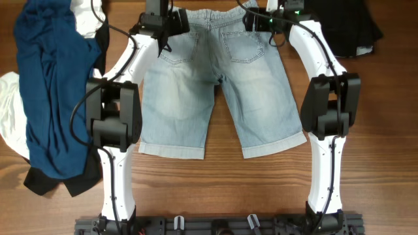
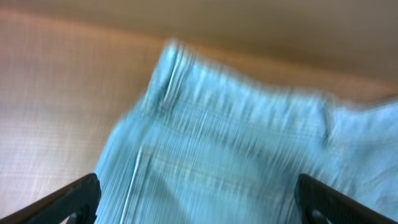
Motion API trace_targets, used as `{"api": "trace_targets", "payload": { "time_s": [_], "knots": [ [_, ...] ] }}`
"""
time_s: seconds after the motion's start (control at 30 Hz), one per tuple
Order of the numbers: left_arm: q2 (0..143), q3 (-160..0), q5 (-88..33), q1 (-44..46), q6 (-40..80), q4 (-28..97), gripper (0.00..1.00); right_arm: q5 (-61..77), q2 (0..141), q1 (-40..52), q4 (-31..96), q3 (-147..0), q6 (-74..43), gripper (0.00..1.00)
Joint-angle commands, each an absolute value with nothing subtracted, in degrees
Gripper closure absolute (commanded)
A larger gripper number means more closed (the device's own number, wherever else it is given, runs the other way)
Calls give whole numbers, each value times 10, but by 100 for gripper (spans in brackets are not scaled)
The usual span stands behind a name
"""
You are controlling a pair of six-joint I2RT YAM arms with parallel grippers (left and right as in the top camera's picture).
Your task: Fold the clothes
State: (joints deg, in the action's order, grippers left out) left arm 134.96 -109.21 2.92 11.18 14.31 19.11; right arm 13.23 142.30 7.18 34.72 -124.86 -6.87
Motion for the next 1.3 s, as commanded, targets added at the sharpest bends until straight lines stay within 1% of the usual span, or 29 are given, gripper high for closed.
{"api": "trace_targets", "payload": {
  "time_s": [0.0, 0.13, 0.23, 0.43, 0.6, 0.73, 0.83, 0.9, 1.07, 1.27],
  "knots": [
    [1303, -1099, 24, 113, 83, 274, 0, 151, 1380, 89, 424, -1252, -70, 0],
    [1302, -1098, 24, 111, 67, 392, 0, 148, 1373, 103, 548, -1252, -71, 0],
    [1302, -1098, 24, 110, 68, 451, 0, 147, 1373, 108, 610, -1251, -76, 0],
    [1302, -1098, 6, 110, 67, 554, 0, 147, 1372, 130, 662, -1251, -75, 0],
    [1298, -1099, -11, 100, 66, 582, 0, 151, 1371, 166, 659, -1251, -74, 0],
    [1271, -1099, -23, 66, 69, 581, 0, 150, 1371, 203, 627, -1251, -59, 0],
    [1251, -1099, -39, 30, 69, 580, 0, 116, 1372, 226, 610, -1251, -56, 0],
    [1241, -1099, -41, 2, 69, 580, 0, 67, 1376, 242, 604, -1251, -55, 0],
    [1237, -1099, -41, -33, 68, 581, 0, 38, 1388, 249, 590, -1230, -38, 0],
    [1237, -1099, -41, -43, 68, 581, 0, 25, 1407, 249, 592, -1224, -15, 0]
  ]
}}
